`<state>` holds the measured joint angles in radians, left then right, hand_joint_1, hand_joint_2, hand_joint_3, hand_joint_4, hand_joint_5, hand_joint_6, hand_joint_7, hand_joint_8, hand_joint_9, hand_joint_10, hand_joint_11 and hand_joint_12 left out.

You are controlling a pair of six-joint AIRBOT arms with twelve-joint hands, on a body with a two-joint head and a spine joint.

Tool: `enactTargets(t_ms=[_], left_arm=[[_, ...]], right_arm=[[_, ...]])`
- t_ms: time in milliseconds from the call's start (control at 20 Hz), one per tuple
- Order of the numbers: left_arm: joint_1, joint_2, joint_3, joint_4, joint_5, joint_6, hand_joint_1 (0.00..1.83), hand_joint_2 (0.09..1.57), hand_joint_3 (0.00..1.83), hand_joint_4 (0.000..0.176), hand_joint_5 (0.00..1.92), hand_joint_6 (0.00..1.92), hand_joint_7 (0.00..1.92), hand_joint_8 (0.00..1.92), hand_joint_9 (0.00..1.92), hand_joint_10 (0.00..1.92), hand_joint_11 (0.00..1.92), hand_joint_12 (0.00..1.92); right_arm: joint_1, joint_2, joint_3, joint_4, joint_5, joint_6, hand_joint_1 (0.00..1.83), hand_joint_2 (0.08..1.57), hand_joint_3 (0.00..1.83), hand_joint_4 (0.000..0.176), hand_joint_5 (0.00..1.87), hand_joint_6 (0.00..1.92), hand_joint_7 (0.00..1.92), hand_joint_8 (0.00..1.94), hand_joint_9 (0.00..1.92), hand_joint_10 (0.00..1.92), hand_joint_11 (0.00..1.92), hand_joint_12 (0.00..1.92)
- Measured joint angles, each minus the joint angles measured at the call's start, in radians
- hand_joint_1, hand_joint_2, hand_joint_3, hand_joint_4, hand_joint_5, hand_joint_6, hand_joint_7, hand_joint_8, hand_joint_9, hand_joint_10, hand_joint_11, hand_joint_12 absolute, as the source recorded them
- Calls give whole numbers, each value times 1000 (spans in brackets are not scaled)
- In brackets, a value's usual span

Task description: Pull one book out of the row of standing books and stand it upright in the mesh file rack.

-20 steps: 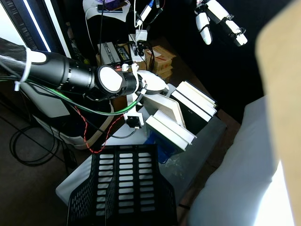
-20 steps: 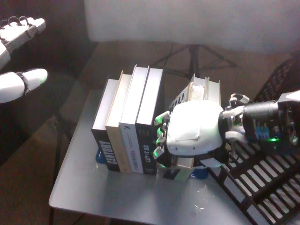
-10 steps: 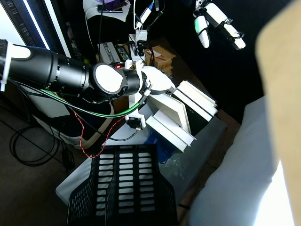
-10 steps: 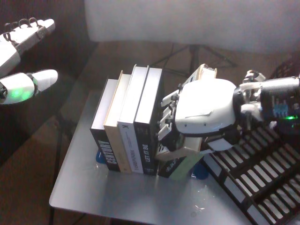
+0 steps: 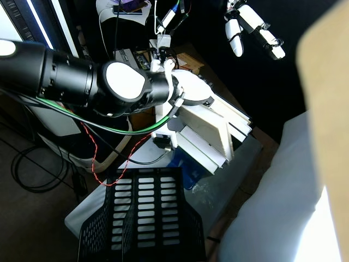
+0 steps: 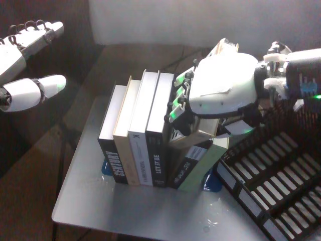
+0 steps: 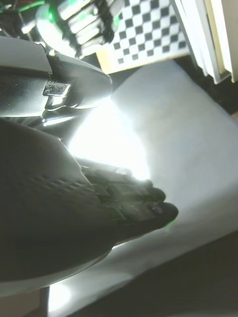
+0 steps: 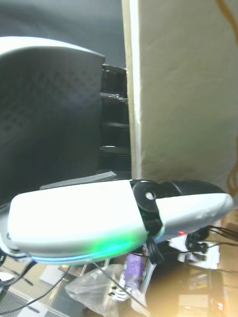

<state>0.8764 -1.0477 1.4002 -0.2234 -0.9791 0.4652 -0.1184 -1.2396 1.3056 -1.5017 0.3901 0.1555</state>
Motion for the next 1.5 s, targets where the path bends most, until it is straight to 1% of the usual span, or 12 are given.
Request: enactTargets(t_ms=[100, 350, 600, 650, 900, 950, 1000, 1050, 1150, 1200, 1300, 1500], left_arm=[[-2, 0, 0, 1, -2, 0, 406, 1388, 4, 28, 9, 2, 0, 0, 0, 0, 0, 0], [-2, -9, 0, 4, -1, 0, 412, 1382, 1, 32, 24, 7, 0, 0, 0, 0, 0, 0], [-2, -9, 2, 3, -2, -3, 389, 1386, 2, 41, 23, 5, 0, 0, 0, 0, 0, 0], [-2, -9, 2, 3, -2, -3, 404, 1383, 0, 43, 25, 5, 0, 0, 0, 0, 0, 0], [-2, -9, 2, 2, -3, -3, 446, 1371, 0, 36, 43, 9, 0, 0, 0, 0, 0, 0], [-2, -9, 2, 2, -3, -3, 441, 1370, 0, 37, 42, 7, 0, 0, 0, 0, 0, 0], [-2, -9, 2, 1, -2, -3, 439, 1371, 0, 41, 36, 5, 0, 0, 0, 0, 0, 0], [-2, -9, 2, 1, -3, -4, 439, 1371, 0, 39, 36, 4, 0, 0, 0, 0, 0, 0], [-2, -10, 2, 1, -2, -4, 419, 1372, 0, 50, 23, 2, 0, 0, 0, 0, 0, 0], [-5, -10, 2, 2, -2, -4, 375, 1381, 2, 52, 8, 3, 0, 0, 0, 0, 0, 0], [-13, -14, 3, 2, -3, -4, 404, 1374, 0, 43, 22, 8, 0, 0, 0, 0, 0, 0], [-13, -16, 7, 4, -1, -7, 399, 1374, 0, 52, 11, 2, 0, 0, 0, 0, 0, 0]], right_arm=[[43, 0, 5, -91, 14, 59, 1352, 1201, 0, 0, 741, 1194, 841, 1279, 756, 1521, 574, 1794], [105, 10, 21, -124, 16, 85, 1343, 1207, 1, 0, 801, 1268, 799, 1264, 695, 1512, 401, 1782], [182, 35, 29, -142, -3, 88, 1348, 1217, 0, 0, 709, 1278, 780, 1325, 760, 1530, 454, 1805], [202, 39, 28, -163, -6, 92, 1344, 1220, 1, 0, 742, 1311, 792, 1320, 691, 1538, 297, 1915], [278, 73, 11, -196, -28, 95, 1347, 1213, 0, 0, 737, 1256, 806, 1259, 743, 1571, 479, 1908], [290, 86, 3, -214, -31, 95, 1193, 1236, 5, 0, 731, 1294, 786, 1410, 747, 1629, 503, 1920], [315, 104, -10, -246, -33, 96, 1158, 1238, 4, 6, 747, 1312, 776, 1408, 596, 1584, 153, 1921], [334, 114, -18, -260, -35, 97, 1150, 1239, 2, 19, 746, 1337, 775, 1388, 517, 1523, 30, 1921], [386, 129, -35, -310, -48, 110, 1156, 1233, 0, 14, 777, 1291, 769, 1406, 580, 1557, 162, 1921], [419, 139, -42, -352, -55, 141, 1321, 1234, 8, 0, 794, 1290, 747, 1358, 593, 1624, 197, 1921], [447, 155, -52, -409, -52, 184, 1347, 1194, 0, 0, 825, 1243, 866, 1205, 695, 1480, 139, 1921], [492, 175, -54, -444, -58, 192, 1347, 1190, 2, 0, 820, 1267, 862, 1209, 701, 1448, 252, 1858]])
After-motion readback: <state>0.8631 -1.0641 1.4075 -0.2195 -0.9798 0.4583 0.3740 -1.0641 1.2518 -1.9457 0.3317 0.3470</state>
